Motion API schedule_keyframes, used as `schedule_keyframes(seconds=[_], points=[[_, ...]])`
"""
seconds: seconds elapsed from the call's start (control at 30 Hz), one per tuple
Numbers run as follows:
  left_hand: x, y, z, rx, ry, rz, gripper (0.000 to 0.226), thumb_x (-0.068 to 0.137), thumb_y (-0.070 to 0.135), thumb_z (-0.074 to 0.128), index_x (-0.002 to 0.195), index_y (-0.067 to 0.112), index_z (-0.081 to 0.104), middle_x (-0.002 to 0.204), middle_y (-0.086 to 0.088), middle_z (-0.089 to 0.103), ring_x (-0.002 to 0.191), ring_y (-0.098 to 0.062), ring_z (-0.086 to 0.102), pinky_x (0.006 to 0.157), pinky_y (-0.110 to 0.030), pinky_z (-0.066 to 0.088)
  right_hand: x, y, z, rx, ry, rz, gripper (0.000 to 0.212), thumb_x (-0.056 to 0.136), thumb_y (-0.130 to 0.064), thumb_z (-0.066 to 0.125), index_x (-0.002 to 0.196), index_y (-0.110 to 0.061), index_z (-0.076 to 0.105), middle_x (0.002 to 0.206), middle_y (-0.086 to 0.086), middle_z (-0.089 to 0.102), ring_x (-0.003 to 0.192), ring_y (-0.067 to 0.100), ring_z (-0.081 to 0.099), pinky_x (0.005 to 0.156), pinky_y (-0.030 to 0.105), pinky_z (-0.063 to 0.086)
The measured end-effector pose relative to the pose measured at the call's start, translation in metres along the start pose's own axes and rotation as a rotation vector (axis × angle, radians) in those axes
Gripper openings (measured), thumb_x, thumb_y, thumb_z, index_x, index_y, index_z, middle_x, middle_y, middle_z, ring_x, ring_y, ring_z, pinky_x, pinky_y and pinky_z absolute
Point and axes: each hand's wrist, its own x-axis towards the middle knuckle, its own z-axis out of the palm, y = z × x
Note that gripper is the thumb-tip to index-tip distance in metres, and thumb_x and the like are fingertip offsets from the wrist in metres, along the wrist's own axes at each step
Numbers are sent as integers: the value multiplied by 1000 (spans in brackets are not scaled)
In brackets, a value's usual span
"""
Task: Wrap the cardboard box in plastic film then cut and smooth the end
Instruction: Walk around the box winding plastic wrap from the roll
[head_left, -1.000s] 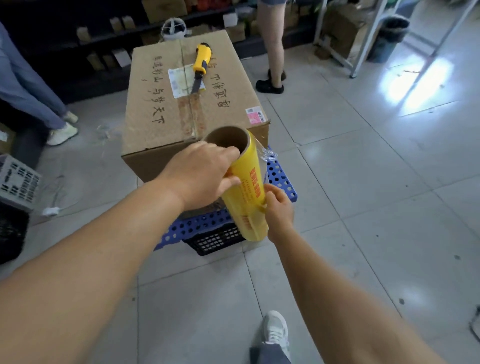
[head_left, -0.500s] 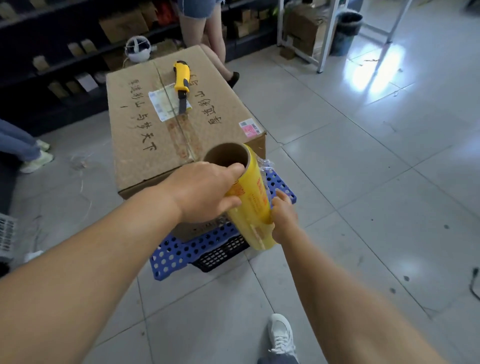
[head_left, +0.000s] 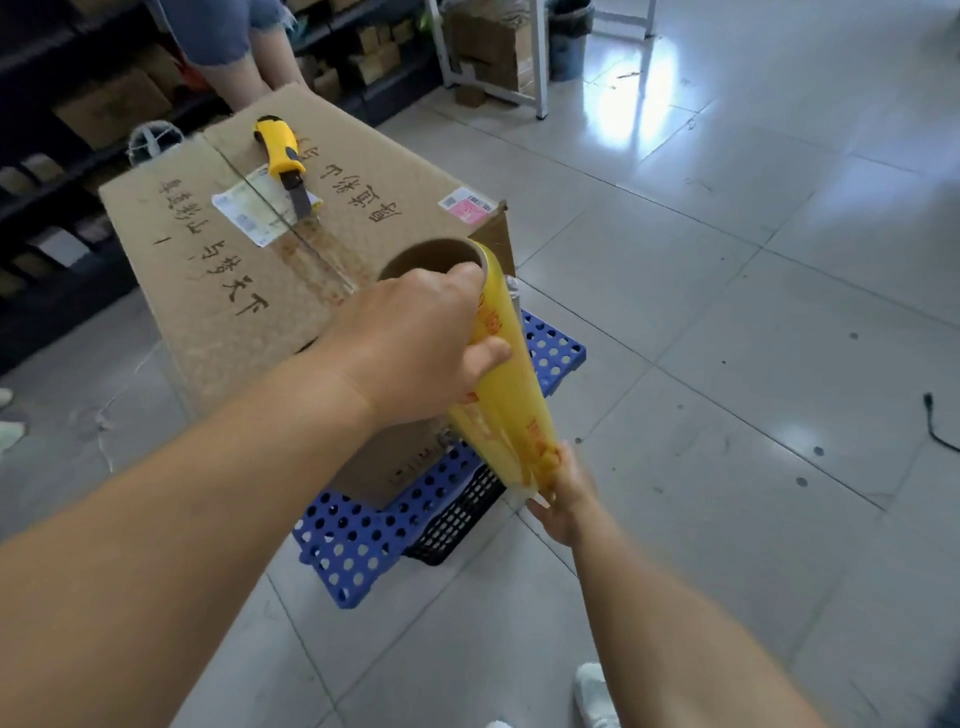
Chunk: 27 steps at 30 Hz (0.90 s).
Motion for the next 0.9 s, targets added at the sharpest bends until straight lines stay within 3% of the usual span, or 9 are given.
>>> schedule_keyframes(seconds=[0.03,0.13,0.2,0.33,0.47,0.6,0.7,0.8,0.9], points=[[1,2,1,13,27,-21,33,88,49,51,84,19,38,65,5,40,61,-21,46,58,-34,42,-1,6,-1,16,-17,12,26,92,-38,46,107,-24,63,101,-2,66,93,16,60,94,37,46],[3,7,1,44,81,-89,35,89,49,51,91,15,43,75,0,46,70,-24,48,59,-33,38,-3,20,-4,37,-66,54,15,90,-34,53,87,-22,61,72,-3,61,70,13,57,71,28,45],[5,12,2,74,97,-129,37,89,49,51,92,14,44,80,-2,46,72,-23,46,60,-32,35,-5,28,-3,14,-85,82,23,93,-41,53,87,-21,62,74,-3,64,71,12,58,68,25,44],[1,15,0,111,101,-207,39,86,52,54,92,14,46,81,-3,44,73,-23,42,60,-33,34,-8,45,-2,-66,-83,160,48,91,-61,45,108,-20,63,104,2,68,87,15,60,73,26,49],[-18,3,-5,58,61,-111,32,89,50,48,96,19,44,77,3,47,74,-22,48,60,-35,42,-13,49,-3,-96,-100,194,49,93,-63,37,107,-21,60,93,1,64,81,13,58,76,27,47],[-36,-11,-6,73,85,-57,23,87,35,55,102,18,48,77,3,45,76,-24,49,64,-36,42,-21,51,0,33,-145,140,22,90,-26,44,69,-19,44,54,-3,45,42,9,37,52,21,28],[-45,-15,0,87,104,-70,27,87,40,56,98,17,48,76,3,45,75,-26,50,63,-36,42,-24,60,3,48,-81,90,26,95,-43,49,86,-21,60,58,-6,56,44,4,49,39,16,40],[-51,-19,6,112,156,-118,36,85,49,55,97,16,49,77,-2,50,71,-25,49,60,-35,42,-23,75,4,-36,-48,104,45,91,-62,44,106,-23,58,95,-1,65,77,11,61,60,22,49],[-63,-28,6,162,201,-147,40,82,59,53,88,20,45,65,2,42,66,-23,45,55,-31,36,-30,91,3,44,-118,137,31,93,-45,47,81,-18,57,76,3,56,60,17,49,60,26,40]])
